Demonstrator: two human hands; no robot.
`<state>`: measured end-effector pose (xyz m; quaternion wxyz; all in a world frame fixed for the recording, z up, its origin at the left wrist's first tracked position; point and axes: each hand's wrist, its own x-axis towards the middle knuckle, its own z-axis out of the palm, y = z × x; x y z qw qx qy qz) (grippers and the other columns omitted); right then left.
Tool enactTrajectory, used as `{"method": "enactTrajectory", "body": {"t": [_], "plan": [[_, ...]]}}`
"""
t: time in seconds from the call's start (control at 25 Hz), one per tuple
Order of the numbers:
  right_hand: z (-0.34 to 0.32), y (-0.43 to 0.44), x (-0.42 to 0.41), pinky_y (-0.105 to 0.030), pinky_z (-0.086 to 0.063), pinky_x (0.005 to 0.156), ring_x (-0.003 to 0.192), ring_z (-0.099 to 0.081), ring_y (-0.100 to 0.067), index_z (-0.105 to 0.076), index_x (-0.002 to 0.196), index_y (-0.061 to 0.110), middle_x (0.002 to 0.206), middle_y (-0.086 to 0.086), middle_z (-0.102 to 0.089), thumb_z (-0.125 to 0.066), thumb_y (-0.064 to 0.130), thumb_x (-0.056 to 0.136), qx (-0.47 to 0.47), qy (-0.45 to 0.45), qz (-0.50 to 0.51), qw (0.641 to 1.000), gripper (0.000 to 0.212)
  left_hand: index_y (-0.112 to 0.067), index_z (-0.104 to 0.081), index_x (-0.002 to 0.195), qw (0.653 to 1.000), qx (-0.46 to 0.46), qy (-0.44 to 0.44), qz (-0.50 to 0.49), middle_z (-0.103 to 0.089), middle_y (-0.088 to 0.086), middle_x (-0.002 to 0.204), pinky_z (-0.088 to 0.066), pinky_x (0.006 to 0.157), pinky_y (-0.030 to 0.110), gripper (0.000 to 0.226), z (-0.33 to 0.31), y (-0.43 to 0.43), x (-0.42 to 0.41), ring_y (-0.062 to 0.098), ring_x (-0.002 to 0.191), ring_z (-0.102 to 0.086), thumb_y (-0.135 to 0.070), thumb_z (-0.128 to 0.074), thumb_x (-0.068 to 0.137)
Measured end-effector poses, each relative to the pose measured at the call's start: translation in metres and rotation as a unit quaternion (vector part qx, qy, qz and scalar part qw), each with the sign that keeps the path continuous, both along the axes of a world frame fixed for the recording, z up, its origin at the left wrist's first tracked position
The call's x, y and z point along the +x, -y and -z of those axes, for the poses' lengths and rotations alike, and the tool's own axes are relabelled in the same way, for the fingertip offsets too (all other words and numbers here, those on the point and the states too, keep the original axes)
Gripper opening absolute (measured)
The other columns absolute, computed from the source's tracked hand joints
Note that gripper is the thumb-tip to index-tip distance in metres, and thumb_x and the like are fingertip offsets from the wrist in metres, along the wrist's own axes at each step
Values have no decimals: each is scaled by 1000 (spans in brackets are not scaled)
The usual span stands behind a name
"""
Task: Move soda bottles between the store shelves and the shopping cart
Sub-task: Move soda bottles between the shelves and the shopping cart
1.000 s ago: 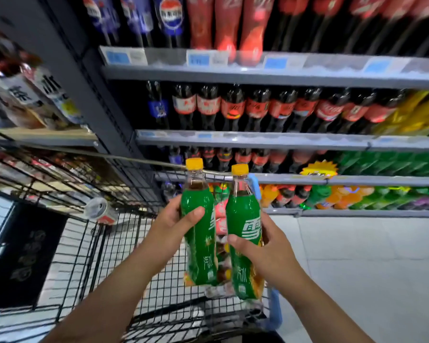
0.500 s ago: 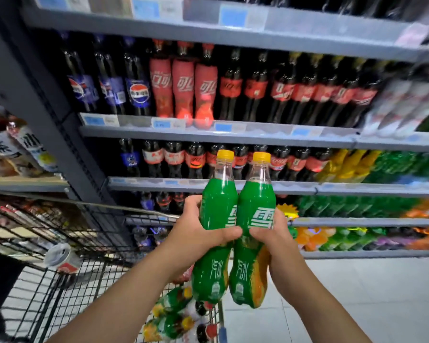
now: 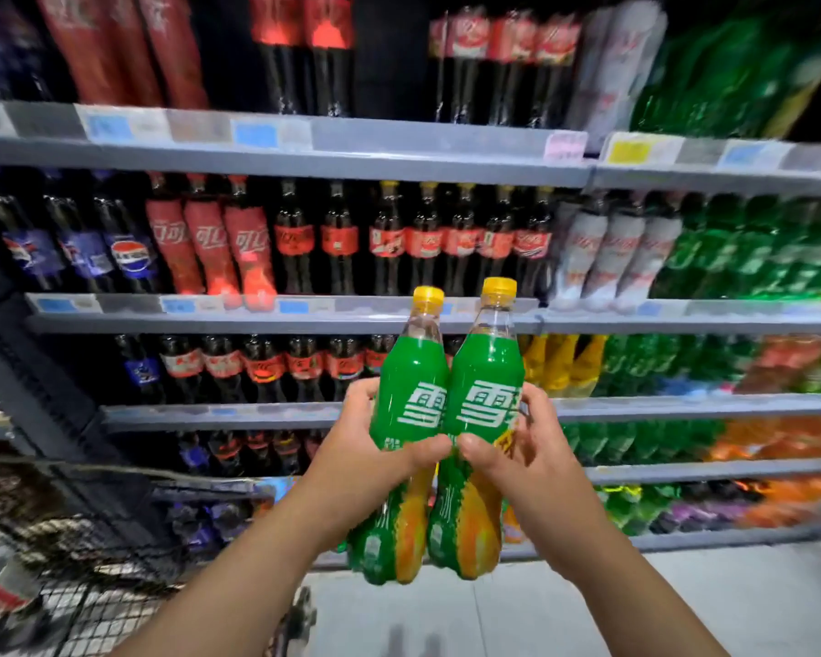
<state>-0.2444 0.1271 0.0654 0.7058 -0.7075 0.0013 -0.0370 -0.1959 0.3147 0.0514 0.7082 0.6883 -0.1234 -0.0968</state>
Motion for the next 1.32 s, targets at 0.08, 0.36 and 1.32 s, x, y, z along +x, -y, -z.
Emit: {"method": "enactTrajectory", "body": {"t": [0.08, 0.36, 1.32], "plan": [[-12, 30, -2, -28, -59, 89, 110, -71, -12, -43, 139, 27, 120, 4, -74, -90, 31, 74, -10, 20, 34, 999, 80, -43, -56, 107, 999, -8, 39, -5, -76, -3, 106, -60, 80, 39, 59, -9, 32, 3, 19, 97, -74, -44, -89, 59], [-54, 116, -13, -26, -60, 82, 103, -71, -4, -50, 125, 47, 112, 18, -73, -84, 50, 61, -33, 79, 117, 989, 73, -47, -55, 137, 980, -15, 197, 29, -69, -18, 125, -56, 86, 19, 70, -54, 116, 18, 5, 114, -67, -44, -85, 74], [-167, 359, 173, -52, -57, 88, 84, -70, -12, -40, 89, 38, 94, 2, -70, -87, 44, 56, -128, 187, 313, 922, 58, -40, -30, 147, 908, -134, 382, 106, -63, 4, 134, -57, 90, 40, 79, -166, 361, 263, 29, 115, -67, -50, -76, 84]]}}
